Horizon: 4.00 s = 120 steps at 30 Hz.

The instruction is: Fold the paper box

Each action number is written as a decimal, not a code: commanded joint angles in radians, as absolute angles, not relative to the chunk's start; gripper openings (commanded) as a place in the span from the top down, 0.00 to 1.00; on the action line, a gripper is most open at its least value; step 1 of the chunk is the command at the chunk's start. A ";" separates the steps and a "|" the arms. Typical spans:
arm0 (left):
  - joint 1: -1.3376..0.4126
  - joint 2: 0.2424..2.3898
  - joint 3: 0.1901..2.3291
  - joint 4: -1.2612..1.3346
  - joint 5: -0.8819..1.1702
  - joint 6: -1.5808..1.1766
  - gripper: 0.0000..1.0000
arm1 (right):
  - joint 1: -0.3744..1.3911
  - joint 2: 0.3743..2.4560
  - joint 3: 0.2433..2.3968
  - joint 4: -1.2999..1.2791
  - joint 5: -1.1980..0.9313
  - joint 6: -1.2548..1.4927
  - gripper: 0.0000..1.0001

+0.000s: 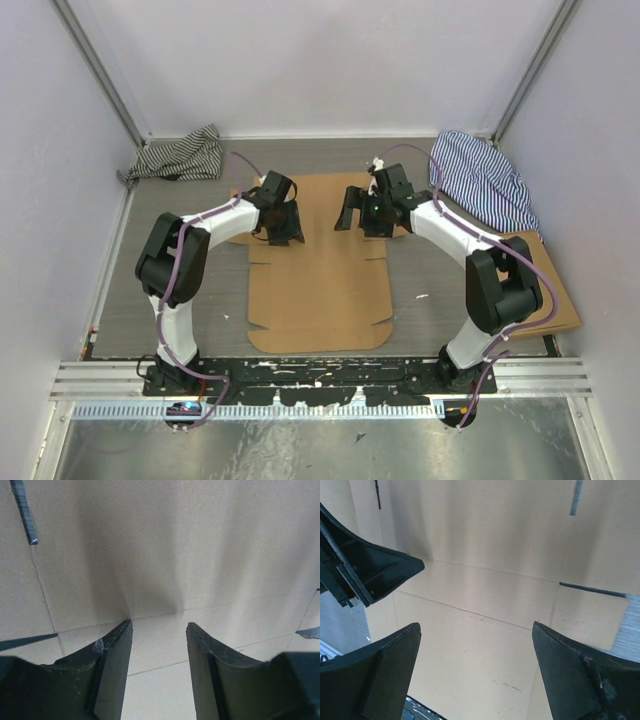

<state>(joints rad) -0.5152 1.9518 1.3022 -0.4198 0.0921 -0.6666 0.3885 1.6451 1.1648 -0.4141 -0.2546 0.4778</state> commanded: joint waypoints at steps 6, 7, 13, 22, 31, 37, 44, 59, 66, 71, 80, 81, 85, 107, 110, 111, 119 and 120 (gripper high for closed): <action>-0.537 2.006 1.267 -0.459 0.095 -0.675 0.46 | 0.410 1.626 1.164 -0.403 -0.119 0.515 0.02; -0.537 2.009 1.269 -0.461 0.095 -0.674 0.46 | 0.410 1.617 1.171 -0.429 -0.067 0.510 0.02; -0.538 2.014 1.274 -0.467 0.095 -0.672 0.46 | 0.396 1.624 1.174 -0.533 0.102 0.484 0.00; -0.539 2.014 1.275 -0.483 0.091 -0.666 0.46 | 0.337 1.701 1.099 -0.447 0.002 0.486 0.00; -0.538 2.020 1.264 -0.486 0.095 -0.670 0.46 | 0.329 1.745 1.071 -0.410 -0.035 0.459 0.00; -0.539 2.023 1.258 -0.484 0.097 -0.672 0.46 | 0.329 1.757 1.055 -0.365 -0.141 0.448 0.03; -0.540 2.028 1.259 -0.483 0.101 -0.675 0.47 | 0.332 1.701 1.074 -0.373 -0.179 0.446 0.04; -0.555 2.034 1.255 -0.479 0.106 -0.678 0.47 | 0.357 1.600 1.124 -0.431 -0.183 0.456 0.07; -0.558 2.036 1.248 -0.474 0.109 -0.682 0.48 | 0.408 1.644 1.133 -0.392 -0.208 0.462 0.07; -0.560 2.031 1.242 -0.473 0.110 -0.682 0.48 | 0.461 1.704 1.170 -0.389 -0.191 0.469 0.08; -0.560 2.016 1.222 -0.478 0.101 -0.680 0.48 | 0.485 1.889 1.210 -0.435 -0.132 0.500 0.10; -0.560 2.011 1.220 -0.482 0.097 -0.679 0.48 | 0.485 1.904 1.206 -0.433 -0.131 0.502 0.11; -0.557 1.959 1.208 -0.508 0.059 -0.670 0.47 | 0.485 1.906 1.173 -0.409 -0.129 0.512 0.11; -0.378 1.544 0.872 -0.508 -0.073 -0.704 0.42 | 0.488 1.897 1.178 -0.415 -0.138 0.515 0.11; -0.376 1.609 0.901 -0.500 -0.064 -0.688 0.43 | 0.489 1.896 1.175 -0.412 -0.141 0.515 0.11; -0.376 1.621 0.910 -0.498 -0.061 -0.685 0.43 | 0.489 1.895 1.175 -0.412 -0.142 0.515 0.11; -0.376 1.623 0.915 -0.441 -0.023 -0.680 0.43 | 0.491 1.894 1.169 -0.407 -0.149 0.515 0.12; -0.376 1.625 0.916 -0.439 -0.022 -0.680 0.44 | 0.491 1.894 1.168 -0.406 -0.150 0.515 0.11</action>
